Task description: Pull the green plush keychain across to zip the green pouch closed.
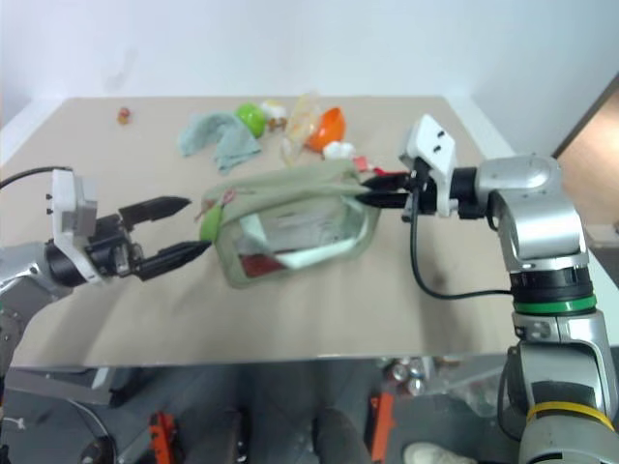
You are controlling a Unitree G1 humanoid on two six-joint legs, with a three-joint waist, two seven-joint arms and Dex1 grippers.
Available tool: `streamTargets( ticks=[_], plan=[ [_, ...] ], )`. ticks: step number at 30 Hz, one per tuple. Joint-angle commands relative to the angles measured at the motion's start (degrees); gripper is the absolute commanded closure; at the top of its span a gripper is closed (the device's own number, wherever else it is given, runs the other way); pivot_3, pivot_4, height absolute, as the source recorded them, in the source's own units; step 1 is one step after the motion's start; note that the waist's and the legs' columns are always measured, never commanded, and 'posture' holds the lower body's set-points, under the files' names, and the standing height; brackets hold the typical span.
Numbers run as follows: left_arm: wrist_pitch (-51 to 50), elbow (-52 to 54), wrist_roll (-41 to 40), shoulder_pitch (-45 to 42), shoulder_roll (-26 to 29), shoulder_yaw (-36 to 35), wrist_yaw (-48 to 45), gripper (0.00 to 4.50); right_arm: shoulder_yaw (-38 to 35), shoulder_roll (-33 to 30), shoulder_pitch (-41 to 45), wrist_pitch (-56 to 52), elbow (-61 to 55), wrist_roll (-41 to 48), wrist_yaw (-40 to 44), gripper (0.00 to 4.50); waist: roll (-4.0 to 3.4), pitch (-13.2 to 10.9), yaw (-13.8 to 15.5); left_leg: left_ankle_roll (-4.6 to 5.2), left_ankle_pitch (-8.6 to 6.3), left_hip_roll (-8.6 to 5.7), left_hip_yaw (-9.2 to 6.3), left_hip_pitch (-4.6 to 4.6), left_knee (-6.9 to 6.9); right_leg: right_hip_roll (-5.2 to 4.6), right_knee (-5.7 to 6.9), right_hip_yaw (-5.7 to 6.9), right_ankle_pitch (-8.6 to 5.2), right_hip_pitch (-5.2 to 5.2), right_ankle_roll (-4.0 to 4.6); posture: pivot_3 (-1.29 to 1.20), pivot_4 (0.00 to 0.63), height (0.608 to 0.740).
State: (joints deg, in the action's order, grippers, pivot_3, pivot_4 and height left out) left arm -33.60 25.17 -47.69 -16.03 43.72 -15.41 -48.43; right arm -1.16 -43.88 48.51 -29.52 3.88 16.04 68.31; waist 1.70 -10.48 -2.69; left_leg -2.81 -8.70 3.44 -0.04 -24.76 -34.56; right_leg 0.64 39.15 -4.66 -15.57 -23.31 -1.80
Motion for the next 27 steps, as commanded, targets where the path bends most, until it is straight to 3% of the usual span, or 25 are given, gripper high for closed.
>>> streamTargets(
  ticks=[1,3,11,21,24,27],
  plan=[
    [0.89,0.26,0.05,-1.36,0.23,0.08,-0.91,0.00,-5.21,-0.02,-2.83,-1.11,-4.55,3.33,-3.82,1.84,0.02,0.01,0.03,0.00,-0.01,0.00,0.00,0.00,0.00,-0.01,0.00,0.00,0.00,0.01,0.00,0.00,0.150,0.740],
    [0.73,0.20,0.06,-1.73,0.18,0.26,-0.99,0.00,-6.42,-0.19,-5.55,-1.33,-5.44,4.10,-5.13,1.09,0.02,0.02,0.07,0.01,-0.02,-0.02,-0.02,-0.02,0.00,-0.01,-0.02,0.02,-0.01,0.02,0.00,0.00,0.150,0.740],
    [0.62,-0.20,0.10,-2.63,0.28,0.76,-1.33,0.00,-6.97,0.59,-13.00,4.13,-3.73,3.80,-8.81,1.09,0.01,0.01,-0.20,0.04,0.01,-0.01,0.01,0.04,-0.06,0.01,0.00,-0.03,0.03,0.03,-0.09,0.00,0.150,0.740],
    [0.84,0.33,0.49,-2.21,0.12,0.86,-0.98,0.00,-5.29,4.90,-8.19,5.92,2.52,5.54,-9.06,1.09,0.02,0.01,-0.11,0.05,0.02,0.02,0.03,0.07,-0.06,0.05,0.00,-0.06,0.05,0.06,-0.09,0.00,0.150,0.740],
    [0.89,0.52,0.50,-2.39,-0.03,0.91,-0.67,0.00,-5.03,5.41,-7.90,5.76,3.01,5.91,-8.47,1.86,0.02,0.01,-0.05,0.04,0.01,0.01,0.02,0.05,-0.05,0.04,0.00,-0.05,0.02,0.06,-0.11,0.00,0.150,0.740],
    [0.87,0.67,0.46,-2.52,-0.10,0.89,-0.43,0.00,-4.79,5.08,-8.14,5.57,2.76,6.13,-7.97,2.92,0.02,0.01,-0.05,0.04,0.01,0.00,0.02,0.03,-0.05,0.04,0.00,-0.06,0.02,0.04,-0.11,0.00,0.150,0.740]
  ],
)
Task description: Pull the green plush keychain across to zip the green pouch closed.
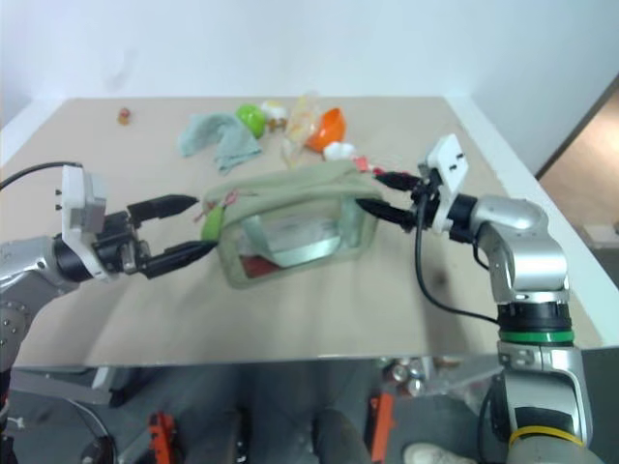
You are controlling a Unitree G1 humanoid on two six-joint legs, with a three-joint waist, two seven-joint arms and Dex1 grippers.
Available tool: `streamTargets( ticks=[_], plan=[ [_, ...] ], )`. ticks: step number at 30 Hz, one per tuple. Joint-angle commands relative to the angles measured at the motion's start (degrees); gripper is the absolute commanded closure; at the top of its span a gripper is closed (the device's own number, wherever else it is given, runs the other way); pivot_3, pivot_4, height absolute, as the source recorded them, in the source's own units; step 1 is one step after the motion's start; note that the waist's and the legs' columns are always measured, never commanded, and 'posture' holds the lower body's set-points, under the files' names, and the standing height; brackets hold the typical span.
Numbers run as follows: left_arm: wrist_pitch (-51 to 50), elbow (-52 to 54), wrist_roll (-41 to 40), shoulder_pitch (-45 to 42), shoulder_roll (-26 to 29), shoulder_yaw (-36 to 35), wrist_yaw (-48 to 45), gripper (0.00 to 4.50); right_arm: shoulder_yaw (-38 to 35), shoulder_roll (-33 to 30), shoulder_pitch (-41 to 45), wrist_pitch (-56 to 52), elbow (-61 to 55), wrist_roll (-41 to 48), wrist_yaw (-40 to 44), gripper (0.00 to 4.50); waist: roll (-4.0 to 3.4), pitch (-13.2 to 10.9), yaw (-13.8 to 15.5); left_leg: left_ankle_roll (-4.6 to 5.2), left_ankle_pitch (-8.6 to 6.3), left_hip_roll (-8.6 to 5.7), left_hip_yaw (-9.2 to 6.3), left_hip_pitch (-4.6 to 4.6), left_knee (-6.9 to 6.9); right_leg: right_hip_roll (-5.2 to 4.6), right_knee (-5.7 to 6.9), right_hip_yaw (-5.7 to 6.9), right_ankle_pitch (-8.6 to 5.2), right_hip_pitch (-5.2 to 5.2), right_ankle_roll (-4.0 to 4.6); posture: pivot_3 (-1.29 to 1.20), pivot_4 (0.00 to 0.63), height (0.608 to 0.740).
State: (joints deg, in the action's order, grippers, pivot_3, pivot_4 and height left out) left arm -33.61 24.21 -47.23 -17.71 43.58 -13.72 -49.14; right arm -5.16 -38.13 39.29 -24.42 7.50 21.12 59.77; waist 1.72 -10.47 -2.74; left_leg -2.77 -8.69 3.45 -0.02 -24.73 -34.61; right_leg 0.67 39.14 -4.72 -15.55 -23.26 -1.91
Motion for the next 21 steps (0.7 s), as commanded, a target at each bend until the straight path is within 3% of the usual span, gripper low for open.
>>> streamTargets(
  ticks=[1,5,14,21],
  plan=[
    [0.92,1.61,0.05,-0.86,0.03,-0.82,0.34,0.00,-0.76,-0.94,0.76,0.24,-1.21,1.14,0.73,3.28,0.00,0.00,0.01,0.00,0.00,0.00,0.00,0.00,0.00,0.00,0.00,0.00,0.00,0.00,0.00,0.00,0.150,0.740],
    [1.12,1.51,0.26,-0.70,-0.04,-0.78,0.47,0.00,-0.85,-2.10,-0.27,-1.22,-3.65,1.77,1.40,4.45,0.00,0.00,0.01,0.00,0.00,0.00,0.00,0.01,-0.01,0.00,0.00,0.01,0.01,0.01,0.01,0.00,0.150,0.740],
    [1.54,-0.21,0.98,-0.39,0.51,-2.18,-0.24,0.00,-1.17,-6.83,-2.73,-14.38,-21.68,8.04,0.03,4.45,0.00,0.00,0.02,0.00,0.00,0.01,-0.02,-0.02,0.03,0.00,0.00,0.02,-0.02,-0.03,0.01,0.00,0.150,0.740],
    [1.96,-2.79,2.14,-0.41,1.04,-4.54,0.14,0.00,-0.41,-6.12,-6.52,-15.00,-23.59,8.02,-2.45,4.45,0.02,0.01,0.02,0.00,0.00,0.01,0.00,0.00,-0.03,0.00,0.00,0.01,0.01,-0.01,0.01,0.00,0.150,0.740]
  ],
)
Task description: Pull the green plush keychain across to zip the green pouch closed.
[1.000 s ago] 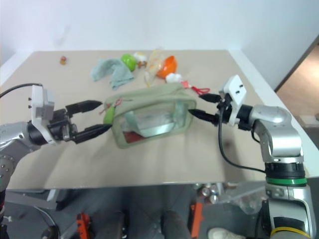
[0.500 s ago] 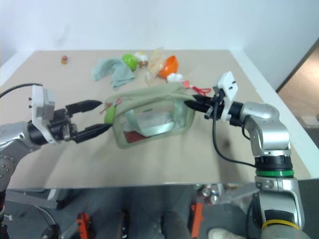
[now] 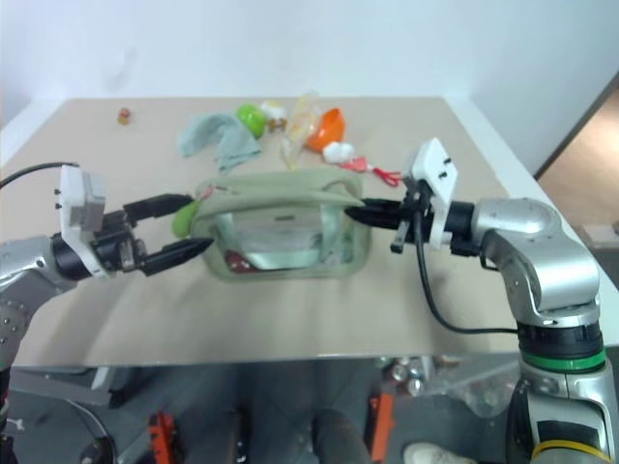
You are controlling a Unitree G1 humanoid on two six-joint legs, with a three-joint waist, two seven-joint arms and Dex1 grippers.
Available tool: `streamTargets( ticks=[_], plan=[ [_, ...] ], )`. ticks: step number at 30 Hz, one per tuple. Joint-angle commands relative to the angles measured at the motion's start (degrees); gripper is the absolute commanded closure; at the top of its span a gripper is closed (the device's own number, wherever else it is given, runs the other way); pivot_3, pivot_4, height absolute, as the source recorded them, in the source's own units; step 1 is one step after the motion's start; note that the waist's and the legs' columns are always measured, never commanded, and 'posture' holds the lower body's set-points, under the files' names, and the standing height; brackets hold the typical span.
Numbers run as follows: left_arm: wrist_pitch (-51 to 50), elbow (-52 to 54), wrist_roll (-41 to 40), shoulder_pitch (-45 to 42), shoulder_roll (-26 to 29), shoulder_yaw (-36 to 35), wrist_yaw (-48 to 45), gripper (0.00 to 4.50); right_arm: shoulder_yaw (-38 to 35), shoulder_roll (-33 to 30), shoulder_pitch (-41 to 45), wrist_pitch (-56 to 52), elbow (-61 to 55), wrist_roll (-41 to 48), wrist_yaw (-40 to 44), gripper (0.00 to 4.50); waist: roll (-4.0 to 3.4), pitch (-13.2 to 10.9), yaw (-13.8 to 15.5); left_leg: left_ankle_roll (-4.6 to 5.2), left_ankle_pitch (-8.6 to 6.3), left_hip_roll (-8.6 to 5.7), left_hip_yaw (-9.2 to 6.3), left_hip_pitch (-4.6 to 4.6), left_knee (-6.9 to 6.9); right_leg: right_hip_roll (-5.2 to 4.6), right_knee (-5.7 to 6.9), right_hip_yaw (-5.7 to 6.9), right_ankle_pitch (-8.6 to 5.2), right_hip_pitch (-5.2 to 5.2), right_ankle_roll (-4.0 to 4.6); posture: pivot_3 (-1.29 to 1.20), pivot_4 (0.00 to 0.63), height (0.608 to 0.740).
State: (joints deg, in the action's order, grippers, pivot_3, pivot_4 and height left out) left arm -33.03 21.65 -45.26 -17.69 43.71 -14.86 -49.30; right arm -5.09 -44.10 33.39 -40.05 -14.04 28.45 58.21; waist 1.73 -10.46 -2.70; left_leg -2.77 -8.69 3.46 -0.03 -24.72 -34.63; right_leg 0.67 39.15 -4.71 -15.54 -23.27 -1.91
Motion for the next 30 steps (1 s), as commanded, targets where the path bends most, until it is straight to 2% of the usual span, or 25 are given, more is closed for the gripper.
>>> streamTargets(
  ticks=[1,6,12,13,14,16,17,19,22,23,25,30],
  plan=[
    [1.65,-0.53,0.41,0.09,0.78,-3.95,0.60,0.00,-0.50,0.20,-0.97,1.00,-1.74,0.50,-1.36,4.45,0.00,0.00,-0.06,0.00,0.00,0.00,0.01,0.00,0.00,0.00,0.00,-0.01,0.00,-0.01,0.00,0.00,0.150,0.740],
    [2.23,-0.59,0.95,3.45,-0.94,-5.06,2.21,0.00,-0.03,0.46,-2.13,2.86,-0.96,-0.19,-1.79,4.45,0.00,0.00,-0.14,0.00,0.00,0.04,0.01,0.02,0.03,0.03,0.00,0.00,0.00,-0.01,0.02,0.00,0.150,0.740],
    [1.26,-1.14,1.17,4.68,-5.28,-2.09,5.04,0.00,-0.24,-0.13,-2.21,3.30,-0.64,-0.20,-1.80,4.45,0.04,0.02,-0.08,0.00,0.00,0.03,0.02,0.03,0.00,0.01,0.00,-0.01,0.02,0.02,0.00,0.00,0.150,0.740],
    [1.65,-1.39,1.70,4.49,-6.00,-1.74,5.56,0.54,-0.30,-0.27,-2.26,3.44,-0.56,-0.26,-1.77,4.50,0.04,0.02,-0.08,0.00,0.00,0.02,0.02,0.04,0.00,0.01,0.00,-0.02,0.03,0.03,0.00,0.00,0.150,0.740],
    [1.86,-1.61,1.91,4.15,-6.72,-1.56,6.16,0.71,-0.33,-0.37,-2.31,3.53,-0.49,-0.30,-1.74,4.50,0.04,0.02,-0.08,0.00,0.00,0.03,0.02,0.03,-0.01,0.01,0.00,-0.01,0.04,0.03,0.00,0.00,0.150,0.740],
    [1.88,-1.93,2.09,3.42,-7.72,-1.16,7.12,1.43,-0.31,-0.56,-2.42,3.77,-0.46,-0.46,-1.66,4.50,0.05,0.02,-0.09,0.00,0.00,0.03,0.02,0.03,-0.01,0.02,0.00,-0.01,0.04,0.03,0.00,0.00,0.150,0.740],
    [1.66,-1.92,1.78,3.27,-8.05,-1.12,7.41,1.59,-0.34,-0.59,-2.47,3.82,-0.47,-0.45,-1.65,4.50,0.05,0.02,-0.09,0.00,0.00,0.04,0.01,0.03,-0.01,0.04,0.00,-0.01,0.04,0.01,0.01,0.00,0.150,0.740],
    [1.37,-1.79,1.62,3.42,-8.04,-1.03,7.38,2.46,-0.31,-0.71,-2.55,4.05,-0.43,-0.54,-1.65,4.50,0.05,0.02,-0.05,0.00,0.00,0.04,0.01,0.02,0.00,0.04,0.00,-0.01,0.04,0.02,0.01,0.00,0.150,0.740],
    [1.38,-0.91,0.14,2.75,-7.86,-2.66,7.75,3.36,-0.24,-0.96,-2.70,4.55,-0.20,-0.77,-1.51,4.50,0.05,0.02,-0.05,0.00,0.00,0.03,0.01,0.02,0.00,0.03,0.00,-0.02,0.03,0.02,0.01,0.00,0.150,0.740],
    [0.89,-0.67,-1.20,2.00,-7.52,-3.41,7.72,3.83,-0.16,-1.07,-2.74,4.72,-0.14,-0.89,-1.44,4.50,0.05,0.02,-0.04,0.00,0.00,0.03,0.01,0.02,0.00,0.03,0.00,-0.01,0.03,0.02,0.01,0.00,0.150,0.740],
    [-0.35,-0.50,-3.54,0.18,-6.53,-4.24,7.29,4.47,-0.04,-1.29,-2.84,4.96,-0.03,-1.03,-1.34,4.50,0.05,0.02,-0.01,0.00,0.00,0.03,-0.01,0.01,-0.01,0.03,0.00,0.01,0.04,0.02,0.01,0.00,0.150,0.740],
    [-2.71,-0.28,-5.19,-7.81,-4.40,-0.55,5.22,4.47,0.15,-1.89,-3.22,5.71,0.51,-1.36,-0.75,4.50,0.05,0.02,0.00,0.00,0.01,-0.01,-0.01,0.01,-0.06,0.02,-0.01,0.00,0.06,0.05,-0.05,0.00,0.150,0.740]
  ],
)
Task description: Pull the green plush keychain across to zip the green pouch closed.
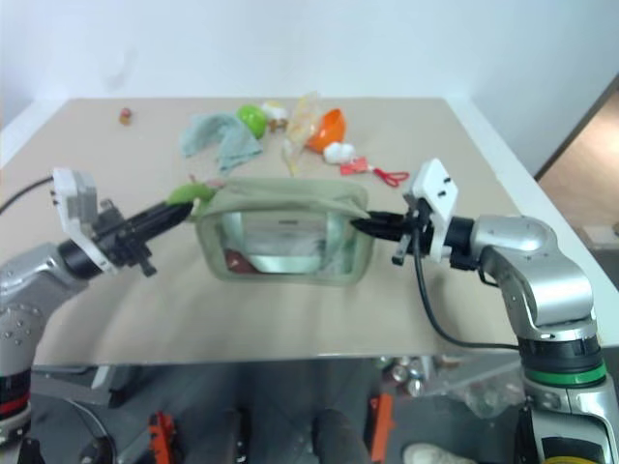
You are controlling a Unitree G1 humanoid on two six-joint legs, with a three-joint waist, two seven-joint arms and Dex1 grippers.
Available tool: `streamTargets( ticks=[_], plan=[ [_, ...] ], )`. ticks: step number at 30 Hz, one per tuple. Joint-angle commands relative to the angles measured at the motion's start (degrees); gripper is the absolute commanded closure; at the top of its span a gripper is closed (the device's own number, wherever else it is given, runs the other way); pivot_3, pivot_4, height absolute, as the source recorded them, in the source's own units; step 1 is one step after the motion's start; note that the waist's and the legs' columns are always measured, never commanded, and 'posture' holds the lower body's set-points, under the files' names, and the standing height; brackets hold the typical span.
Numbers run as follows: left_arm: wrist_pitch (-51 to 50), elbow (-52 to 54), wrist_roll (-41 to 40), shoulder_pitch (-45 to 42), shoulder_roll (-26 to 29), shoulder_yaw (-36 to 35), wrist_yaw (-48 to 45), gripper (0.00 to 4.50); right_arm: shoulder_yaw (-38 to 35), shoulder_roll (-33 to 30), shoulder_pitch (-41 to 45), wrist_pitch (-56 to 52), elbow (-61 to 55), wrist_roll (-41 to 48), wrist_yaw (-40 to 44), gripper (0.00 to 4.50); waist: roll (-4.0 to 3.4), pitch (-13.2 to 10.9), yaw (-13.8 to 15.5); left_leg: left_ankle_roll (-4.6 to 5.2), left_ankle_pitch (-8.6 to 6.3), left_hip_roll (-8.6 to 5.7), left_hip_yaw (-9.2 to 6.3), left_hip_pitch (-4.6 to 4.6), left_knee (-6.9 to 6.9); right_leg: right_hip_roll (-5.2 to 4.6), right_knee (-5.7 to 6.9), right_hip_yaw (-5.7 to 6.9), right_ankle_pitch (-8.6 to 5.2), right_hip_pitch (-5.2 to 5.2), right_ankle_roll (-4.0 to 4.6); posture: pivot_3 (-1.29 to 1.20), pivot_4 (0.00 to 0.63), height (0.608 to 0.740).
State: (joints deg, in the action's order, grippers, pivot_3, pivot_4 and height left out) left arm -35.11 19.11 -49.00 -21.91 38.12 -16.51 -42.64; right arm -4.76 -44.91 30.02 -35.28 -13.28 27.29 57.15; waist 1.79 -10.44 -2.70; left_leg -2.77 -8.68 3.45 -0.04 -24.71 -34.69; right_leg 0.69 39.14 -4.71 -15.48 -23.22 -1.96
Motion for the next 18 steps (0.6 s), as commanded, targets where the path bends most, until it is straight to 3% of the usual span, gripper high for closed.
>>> streamTargets(
  ticks=[1,6,10,14,18],
  plan=[
    [-0.87,1.98,-1.26,-5.31,1.24,2.35,-2.17,4.47,-0.17,-1.10,0.19,1.01,-0.18,-0.25,0.37,4.50,0.00,0.00,0.00,0.00,0.00,0.00,0.00,0.00,-0.01,0.00,0.00,0.00,0.00,0.01,-0.01,0.00,0.150,0.740],
    [2.06,-1.08,4.88,-11.04,0.24,10.51,-6.77,4.47,-0.08,-1.06,0.28,1.45,-0.04,-0.59,0.36,4.50,0.00,0.00,0.02,0.00,0.00,-0.02,0.00,-0.01,0.00,0.00,-0.01,-0.01,-0.01,0.01,-0.02,0.00,0.150,0.740],
    [7.66,-7.16,11.17,-16.85,-6.25,17.63,-8.69,4.47,0.37,-0.99,-0.43,2.37,-0.08,-1.19,0.36,4.50,0.00,0.00,0.10,0.00,0.00,-0.02,-0.01,-0.02,-0.01,0.00,-0.01,0.01,0.00,0.01,-0.01,0.00,0.150,0.740],
    [11.38,-13.22,17.06,-20.74,-10.10,20.89,-9.05,4.47,0.36,-0.57,-0.30,2.89,-0.10,-1.24,-0.09,4.50,0.00,0.00,0.12,0.01,0.00,-0.06,-0.03,-0.05,-0.13,0.00,-0.02,-0.01,0.04,0.04,-0.08,0.00,0.150,0.740],
    [10.10,-15.29,18.53,-21.35,-9.07,21.32,-11.67,4.47,0.26,-0.48,-0.35,3.04,-0.38,-1.24,-0.50,4.50,-0.01,0.00,-0.05,0.01,0.00,-0.06,-0.02,-0.03,-0.08,0.01,-0.01,-0.04,0.03,0.02,-0.07,0.00,0.150,0.740]
  ],
)
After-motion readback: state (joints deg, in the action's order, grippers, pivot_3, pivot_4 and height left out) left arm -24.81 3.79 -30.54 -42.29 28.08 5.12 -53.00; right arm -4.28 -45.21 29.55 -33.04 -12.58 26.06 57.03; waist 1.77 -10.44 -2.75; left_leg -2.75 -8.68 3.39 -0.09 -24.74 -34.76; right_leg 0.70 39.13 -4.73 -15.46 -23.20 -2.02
